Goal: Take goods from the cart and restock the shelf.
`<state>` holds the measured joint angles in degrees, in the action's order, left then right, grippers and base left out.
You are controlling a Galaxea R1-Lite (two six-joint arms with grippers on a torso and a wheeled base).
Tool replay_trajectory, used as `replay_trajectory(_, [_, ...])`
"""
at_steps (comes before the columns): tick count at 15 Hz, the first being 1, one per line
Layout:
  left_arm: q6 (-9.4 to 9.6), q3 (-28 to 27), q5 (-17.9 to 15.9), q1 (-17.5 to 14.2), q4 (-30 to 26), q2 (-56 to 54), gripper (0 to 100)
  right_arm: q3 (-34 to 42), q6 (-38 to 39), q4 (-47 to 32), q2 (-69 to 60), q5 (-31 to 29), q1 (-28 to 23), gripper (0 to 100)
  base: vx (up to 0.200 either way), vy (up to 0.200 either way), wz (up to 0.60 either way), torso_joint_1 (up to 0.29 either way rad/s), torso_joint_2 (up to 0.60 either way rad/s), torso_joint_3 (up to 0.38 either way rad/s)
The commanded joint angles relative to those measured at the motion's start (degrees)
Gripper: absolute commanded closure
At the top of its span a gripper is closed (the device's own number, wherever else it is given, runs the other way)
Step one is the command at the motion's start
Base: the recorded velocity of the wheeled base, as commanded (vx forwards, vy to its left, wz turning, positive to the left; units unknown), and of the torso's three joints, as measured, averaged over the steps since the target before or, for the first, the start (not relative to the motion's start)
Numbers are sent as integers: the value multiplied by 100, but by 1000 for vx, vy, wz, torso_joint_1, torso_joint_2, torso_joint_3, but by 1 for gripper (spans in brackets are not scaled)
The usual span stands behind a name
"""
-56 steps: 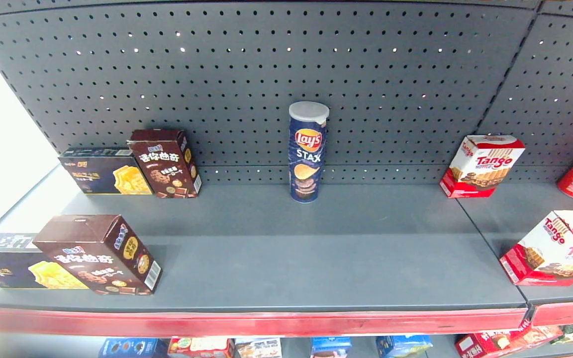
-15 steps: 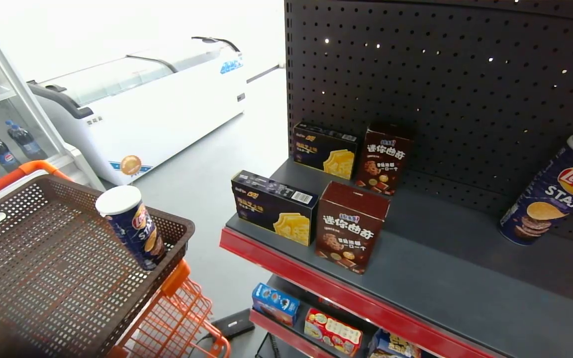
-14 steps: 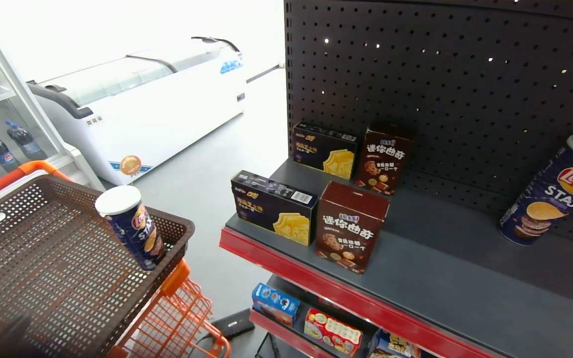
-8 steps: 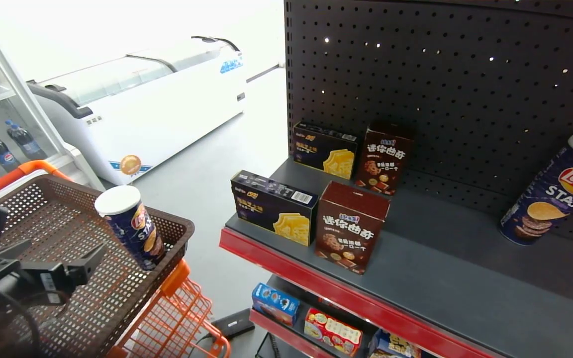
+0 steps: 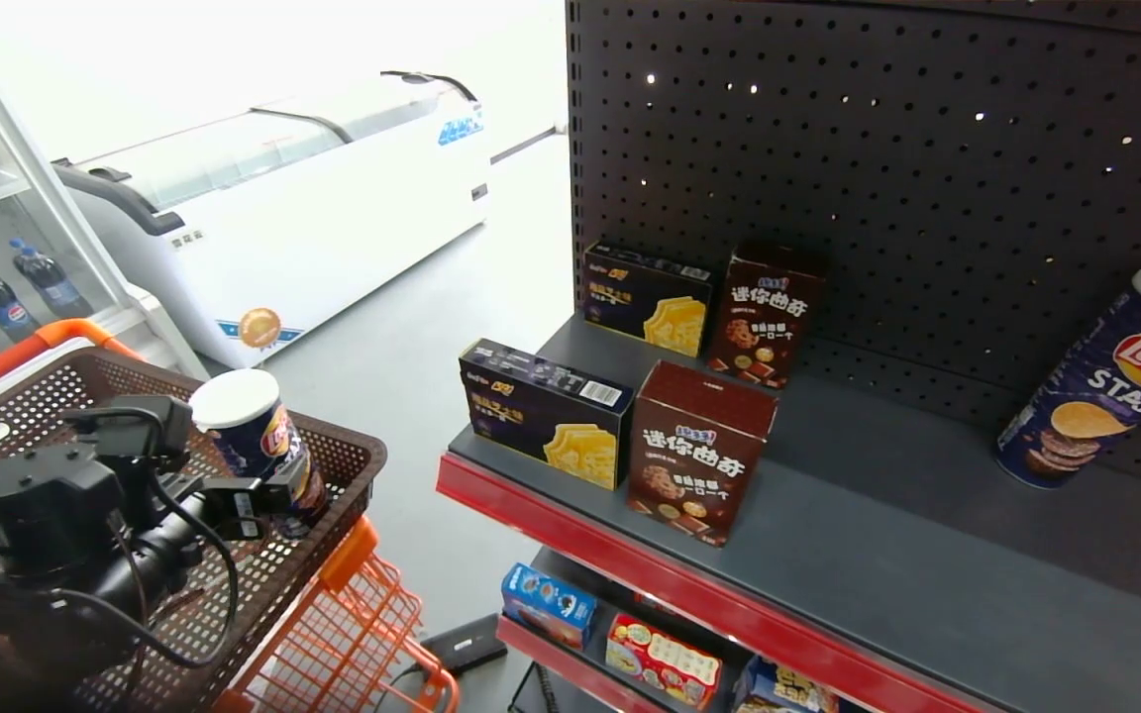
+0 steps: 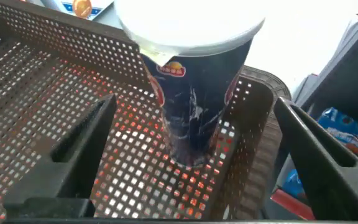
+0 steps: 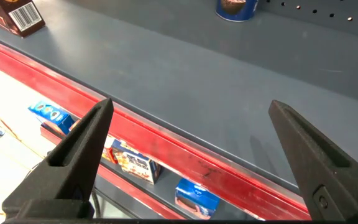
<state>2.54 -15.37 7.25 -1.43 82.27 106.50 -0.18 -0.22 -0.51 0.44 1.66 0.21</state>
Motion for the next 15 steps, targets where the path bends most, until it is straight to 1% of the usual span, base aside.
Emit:
replay_trajectory(1, [10,-467,4,-16,219,882,0,1,-4,-2,0,1,6,0,0,0,0,0,0,0])
replay_trajectory(3, [54,-801,4,-183,245,1145,0,1,-4,-2,0,1,6,0,0,0,0,0,0,0])
replay_trajectory(6, [221,-1258,-5,-341,254,1470,0,1,4,-2,0,1,6,0,0,0,0,0,0,0])
replay_trajectory(8, [107,-1442,-5,-350,263,1593,0,1,4,-2,0,1,6,0,0,0,0,0,0,0])
replay_trajectory(9, [89,-1486,-13,-341,254,1593,100,1,-4,-2,9,1,6,0,0,0,0,0,0,0])
replay_trajectory(10, [89,-1539,-13,-314,175,1602,100,1,4,-2,9,1,6,0,0,0,0,0,0,0])
replay_trajectory(12, [124,-1574,-13,-288,228,1602,100,1,-4,-2,0,1,6,0,0,0,0,0,0,0])
replay_trajectory(13, [142,-1644,-13,-183,272,1585,100,1,4,-2,9,1,-3,0,0,0,0,0,0,0])
replay_trajectory(14, [142,-1680,-22,-130,368,1550,100,1,-4,-2,0,1,6,0,0,0,0,0,0,0])
replay_trajectory(15, [186,-1715,-22,-103,509,1444,100,1,4,-2,9,1,6,0,0,0,0,0,0,0])
